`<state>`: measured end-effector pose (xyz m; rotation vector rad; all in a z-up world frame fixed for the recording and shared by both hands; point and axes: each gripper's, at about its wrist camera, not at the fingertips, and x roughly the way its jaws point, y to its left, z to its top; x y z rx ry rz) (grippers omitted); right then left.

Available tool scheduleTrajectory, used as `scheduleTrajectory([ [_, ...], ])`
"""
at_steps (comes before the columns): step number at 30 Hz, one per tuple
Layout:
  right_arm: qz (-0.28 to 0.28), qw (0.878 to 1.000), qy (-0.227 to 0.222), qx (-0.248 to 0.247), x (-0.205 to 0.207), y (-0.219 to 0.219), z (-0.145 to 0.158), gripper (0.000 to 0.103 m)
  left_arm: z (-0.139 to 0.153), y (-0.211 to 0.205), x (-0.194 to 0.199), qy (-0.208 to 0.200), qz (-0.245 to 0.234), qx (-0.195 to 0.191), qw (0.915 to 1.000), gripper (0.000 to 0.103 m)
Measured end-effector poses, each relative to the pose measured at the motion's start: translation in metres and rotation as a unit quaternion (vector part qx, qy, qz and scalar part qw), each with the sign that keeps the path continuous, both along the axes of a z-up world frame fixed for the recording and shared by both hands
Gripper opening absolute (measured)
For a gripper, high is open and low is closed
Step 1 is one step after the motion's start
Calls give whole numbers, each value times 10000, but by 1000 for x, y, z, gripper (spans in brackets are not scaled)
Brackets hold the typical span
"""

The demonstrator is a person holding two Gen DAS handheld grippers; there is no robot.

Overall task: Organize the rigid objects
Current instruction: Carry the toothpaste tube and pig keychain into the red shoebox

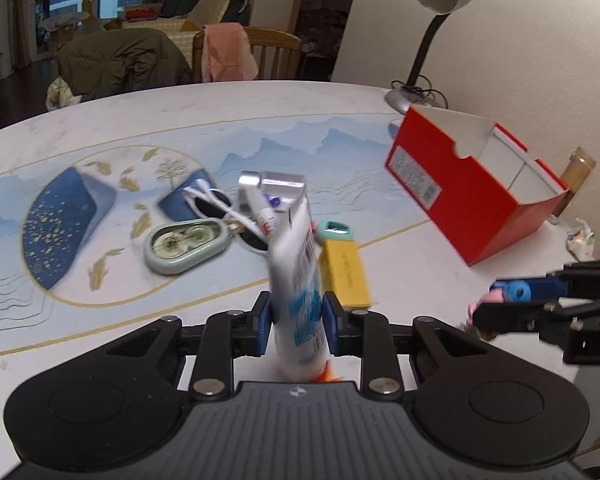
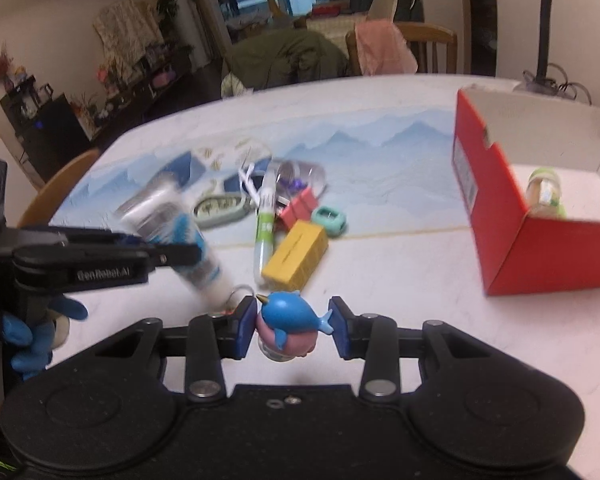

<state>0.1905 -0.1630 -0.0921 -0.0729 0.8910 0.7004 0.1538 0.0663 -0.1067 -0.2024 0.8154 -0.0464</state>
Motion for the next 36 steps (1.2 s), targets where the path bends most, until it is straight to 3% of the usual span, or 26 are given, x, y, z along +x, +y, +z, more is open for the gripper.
scheduleTrajectory([
  [11, -422, 9976, -461, 288, 34, -39, 40, 38, 39, -37, 22, -341, -241, -28, 9991, 24],
  [18, -754, 9937, -766, 323, 69, -76, 58, 38, 68, -75, 53, -624, -583, 33, 9963, 21],
  [23, -966, 9910, -878, 296, 98, -102, 63, 38, 73, -99, 83, -608, -743, 114, 9953, 15],
  [27, -1044, 9900, -885, 329, 118, -122, 64, 38, 65, -104, 96, -358, -811, 169, 9959, 15],
  [36, -1062, 9900, -836, 398, 149, -150, 59, 38, -7, -134, 111, 627, -871, 173, 9941, 18],
])
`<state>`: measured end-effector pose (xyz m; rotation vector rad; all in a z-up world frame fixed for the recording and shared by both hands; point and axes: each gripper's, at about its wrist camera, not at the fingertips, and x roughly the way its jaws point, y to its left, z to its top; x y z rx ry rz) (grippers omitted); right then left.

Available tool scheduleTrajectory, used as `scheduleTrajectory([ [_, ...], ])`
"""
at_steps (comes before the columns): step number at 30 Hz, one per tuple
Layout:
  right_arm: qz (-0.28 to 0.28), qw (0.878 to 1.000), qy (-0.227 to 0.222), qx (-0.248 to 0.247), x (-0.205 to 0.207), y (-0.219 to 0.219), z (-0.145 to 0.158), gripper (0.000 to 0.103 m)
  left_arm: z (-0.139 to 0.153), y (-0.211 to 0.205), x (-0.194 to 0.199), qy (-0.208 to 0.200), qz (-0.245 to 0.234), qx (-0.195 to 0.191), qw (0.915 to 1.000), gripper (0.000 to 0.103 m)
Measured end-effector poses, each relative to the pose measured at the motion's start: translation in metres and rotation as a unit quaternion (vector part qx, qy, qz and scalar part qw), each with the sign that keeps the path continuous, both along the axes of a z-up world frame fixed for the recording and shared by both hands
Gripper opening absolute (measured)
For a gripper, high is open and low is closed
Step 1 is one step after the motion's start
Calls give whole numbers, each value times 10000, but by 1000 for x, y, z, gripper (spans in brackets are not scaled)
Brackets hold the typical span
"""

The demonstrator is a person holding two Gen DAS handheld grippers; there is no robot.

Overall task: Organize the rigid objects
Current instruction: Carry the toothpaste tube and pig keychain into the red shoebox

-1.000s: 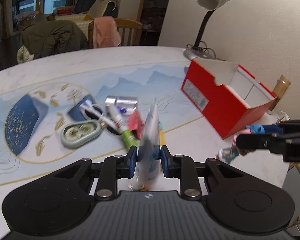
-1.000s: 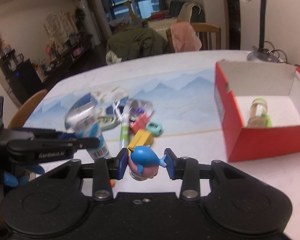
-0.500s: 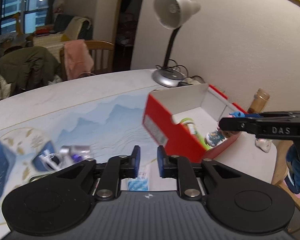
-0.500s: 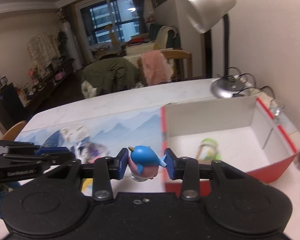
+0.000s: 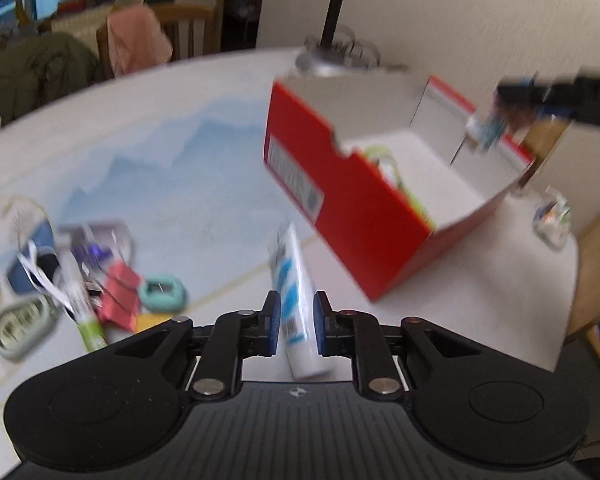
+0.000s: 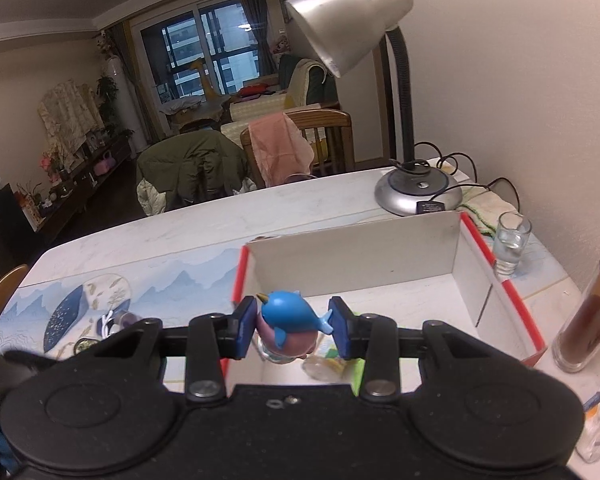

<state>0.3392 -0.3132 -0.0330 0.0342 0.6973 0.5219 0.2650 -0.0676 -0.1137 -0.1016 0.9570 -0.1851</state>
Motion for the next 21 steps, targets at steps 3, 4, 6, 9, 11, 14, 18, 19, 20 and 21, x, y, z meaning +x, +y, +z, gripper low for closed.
scheduleTrajectory([
  [3, -20, 10000, 18, 8, 4, -10, 0, 38, -19, -9, 5, 216, 80, -104, 9997, 34],
  [4, -14, 10000, 31, 20, 6, -13, -1, 38, -25, -12, 7, 269, 55, -112, 9996, 54],
  [6, -31, 10000, 46, 15, 9, -19, -2, 38, -32, -20, 7, 267, 100, -27, 9996, 71],
  [9, -53, 9999, 86, 5, 14, -29, -4, 38, -38, -28, 10, 275, 42, -223, 9994, 71],
  [11, -64, 9999, 104, -21, 17, -35, -6, 38, -40, -34, 14, 304, 76, -128, 9994, 71],
  [14, -77, 9999, 137, -45, 21, -42, -8, 38, -48, -47, 19, 300, -25, 93, 9995, 71],
  [18, -74, 9998, 153, -68, 26, -50, -10, 38, -58, -57, 22, 348, -4, 249, 9991, 62],
  [19, -66, 9998, 146, -77, 28, -51, -10, 38, -58, -59, 22, 291, 1, 339, 9990, 56],
  [20, -59, 9999, 145, -73, 30, -53, -10, 38, -58, -62, 22, 260, -16, 433, 9987, 52],
  [21, -53, 9999, 142, -69, 31, -54, -10, 38, -58, -63, 23, 244, -17, 491, 9985, 49],
])
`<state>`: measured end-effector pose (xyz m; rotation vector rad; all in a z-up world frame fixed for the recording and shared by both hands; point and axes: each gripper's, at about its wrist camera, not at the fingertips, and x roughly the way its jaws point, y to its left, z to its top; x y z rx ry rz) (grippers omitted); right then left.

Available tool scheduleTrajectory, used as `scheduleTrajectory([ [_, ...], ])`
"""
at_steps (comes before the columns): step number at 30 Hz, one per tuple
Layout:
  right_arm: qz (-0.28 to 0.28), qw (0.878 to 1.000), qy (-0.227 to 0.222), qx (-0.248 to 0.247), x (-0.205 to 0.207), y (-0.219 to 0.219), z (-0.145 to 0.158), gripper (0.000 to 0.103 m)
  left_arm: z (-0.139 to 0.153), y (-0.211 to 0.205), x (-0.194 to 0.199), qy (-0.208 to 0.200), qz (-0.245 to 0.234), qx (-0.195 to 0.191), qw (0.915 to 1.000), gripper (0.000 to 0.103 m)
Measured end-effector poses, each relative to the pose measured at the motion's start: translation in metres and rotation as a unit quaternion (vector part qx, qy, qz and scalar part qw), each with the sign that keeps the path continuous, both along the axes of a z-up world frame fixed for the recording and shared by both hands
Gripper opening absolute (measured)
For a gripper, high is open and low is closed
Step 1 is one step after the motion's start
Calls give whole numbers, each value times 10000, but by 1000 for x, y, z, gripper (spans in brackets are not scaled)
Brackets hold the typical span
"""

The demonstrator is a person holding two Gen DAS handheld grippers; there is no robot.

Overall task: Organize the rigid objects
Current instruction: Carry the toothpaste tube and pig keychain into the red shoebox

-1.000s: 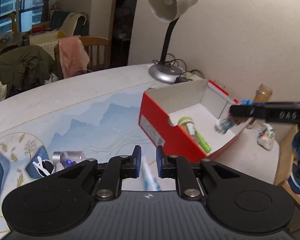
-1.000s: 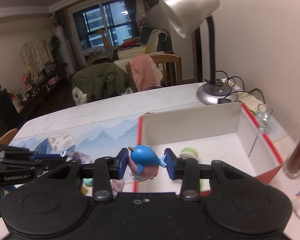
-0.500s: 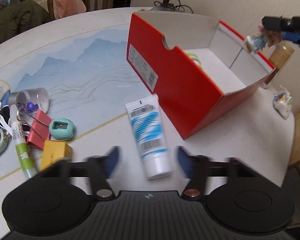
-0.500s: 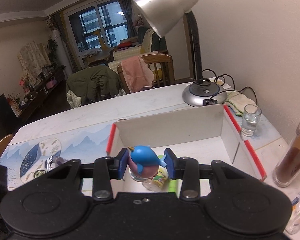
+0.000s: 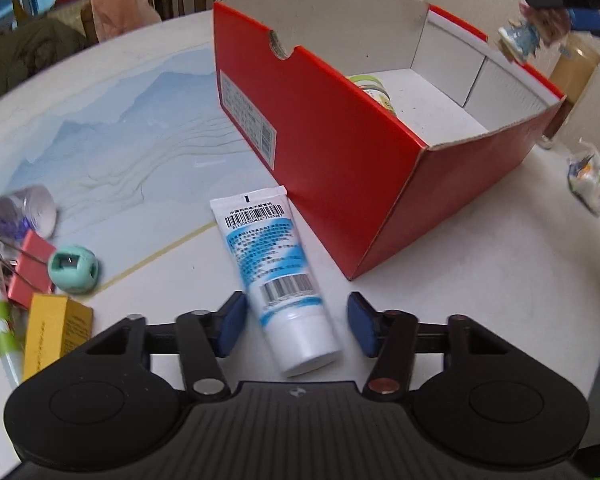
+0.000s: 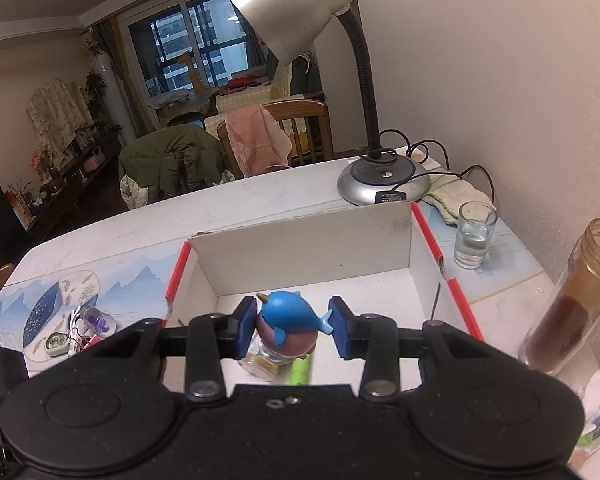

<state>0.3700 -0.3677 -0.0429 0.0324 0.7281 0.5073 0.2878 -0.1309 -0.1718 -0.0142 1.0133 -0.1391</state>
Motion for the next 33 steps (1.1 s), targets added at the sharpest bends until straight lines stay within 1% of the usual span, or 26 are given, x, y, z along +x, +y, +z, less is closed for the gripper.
scheduleTrajectory([
  [6, 72, 10000, -32, -6, 9, -6, 0, 38, 0, -5, 3, -27, 231, 95, 9997, 46],
  [9, 88, 10000, -15, 5, 15, -8, -1, 38, 1, -5, 3, -58, 427, 122, 9990, 42],
  [14, 149, 9999, 24, 46, 22, -10, -4, 38, 8, 8, -1, -150, 804, -64, 9966, 36],
  [17, 206, 9998, 34, 64, 25, -9, -6, 38, 17, 15, -5, -216, 988, -143, 9948, 35],
  [19, 237, 9997, 40, 78, 29, -8, -6, 38, 24, 17, -5, -292, 1028, -65, 9943, 35],
  [22, 269, 9996, 47, 99, 33, -8, -7, 38, 39, 22, -6, -476, 1102, -104, 9927, 35],
  [26, 305, 9994, 49, 154, 35, -6, -7, 38, 60, 27, -5, -758, 1190, -21, 9900, 35],
  [30, 348, 9993, 34, 162, 39, -6, -7, 38, 84, 33, 0, -981, 1276, -134, 9869, 35],
  [33, 308, 9994, 57, 154, 40, -7, -8, 38, 104, 27, 5, -1162, 1175, -233, 9860, 35],
])
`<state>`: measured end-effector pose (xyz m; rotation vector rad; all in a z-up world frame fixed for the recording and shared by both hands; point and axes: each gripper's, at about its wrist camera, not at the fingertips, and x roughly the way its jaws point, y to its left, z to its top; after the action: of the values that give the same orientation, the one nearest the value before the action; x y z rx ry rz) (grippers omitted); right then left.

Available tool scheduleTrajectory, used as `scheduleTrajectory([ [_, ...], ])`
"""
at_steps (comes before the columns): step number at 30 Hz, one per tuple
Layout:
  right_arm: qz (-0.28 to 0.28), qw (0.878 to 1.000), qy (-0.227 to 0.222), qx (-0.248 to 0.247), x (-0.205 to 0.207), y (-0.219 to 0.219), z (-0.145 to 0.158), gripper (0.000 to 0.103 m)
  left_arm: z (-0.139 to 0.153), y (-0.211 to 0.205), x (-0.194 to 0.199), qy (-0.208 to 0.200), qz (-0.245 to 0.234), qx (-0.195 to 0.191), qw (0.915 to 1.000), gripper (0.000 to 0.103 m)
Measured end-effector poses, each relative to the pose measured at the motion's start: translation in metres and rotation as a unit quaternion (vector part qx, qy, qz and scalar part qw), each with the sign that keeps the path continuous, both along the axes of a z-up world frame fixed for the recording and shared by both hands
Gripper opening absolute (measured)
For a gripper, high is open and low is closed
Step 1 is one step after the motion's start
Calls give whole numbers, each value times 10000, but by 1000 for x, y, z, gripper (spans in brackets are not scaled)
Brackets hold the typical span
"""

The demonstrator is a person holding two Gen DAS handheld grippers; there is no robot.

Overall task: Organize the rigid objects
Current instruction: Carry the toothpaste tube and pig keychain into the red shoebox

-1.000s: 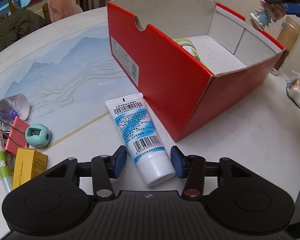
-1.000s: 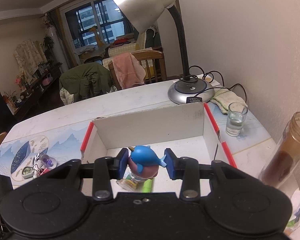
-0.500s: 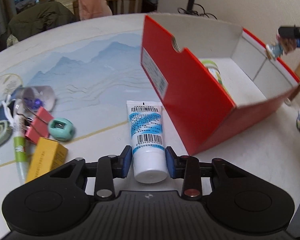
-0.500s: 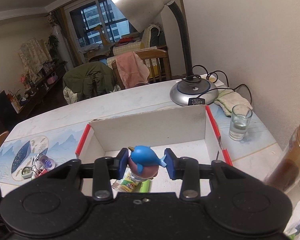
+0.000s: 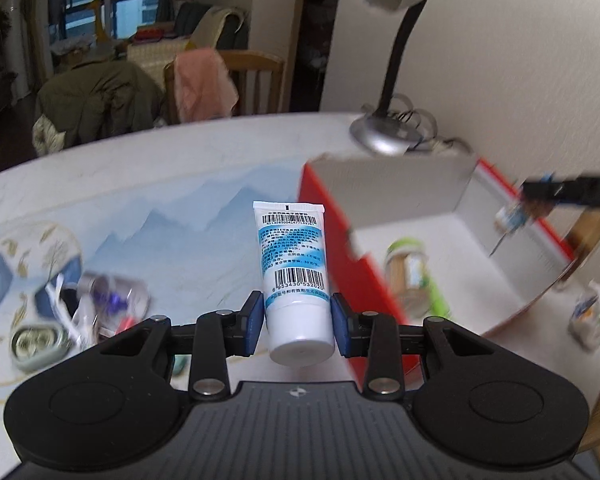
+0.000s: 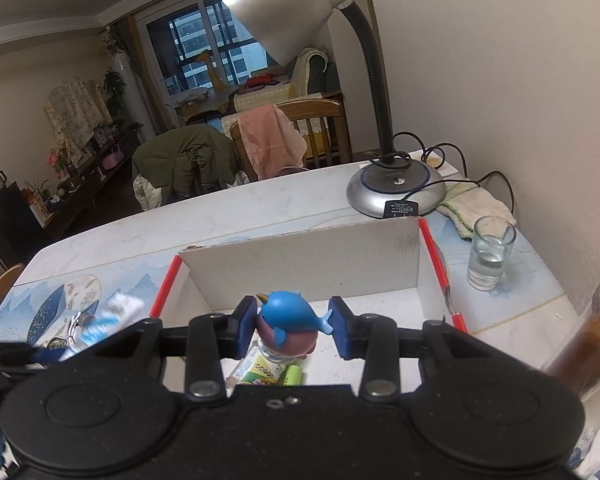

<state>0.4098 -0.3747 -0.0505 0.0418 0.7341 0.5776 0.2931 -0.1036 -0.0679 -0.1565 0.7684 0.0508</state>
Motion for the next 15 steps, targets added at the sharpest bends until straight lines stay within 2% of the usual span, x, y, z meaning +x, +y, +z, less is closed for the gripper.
scheduleTrajectory([
  [8, -80, 9997, 164, -147, 9, -7, -17, 38, 32, -37, 38, -192, -514, -92, 9985, 35],
  [15, -60, 9986, 306, -417, 14, -10, -38, 38, 20, -78, 85, 133, -1006, -56, 9948, 35],
])
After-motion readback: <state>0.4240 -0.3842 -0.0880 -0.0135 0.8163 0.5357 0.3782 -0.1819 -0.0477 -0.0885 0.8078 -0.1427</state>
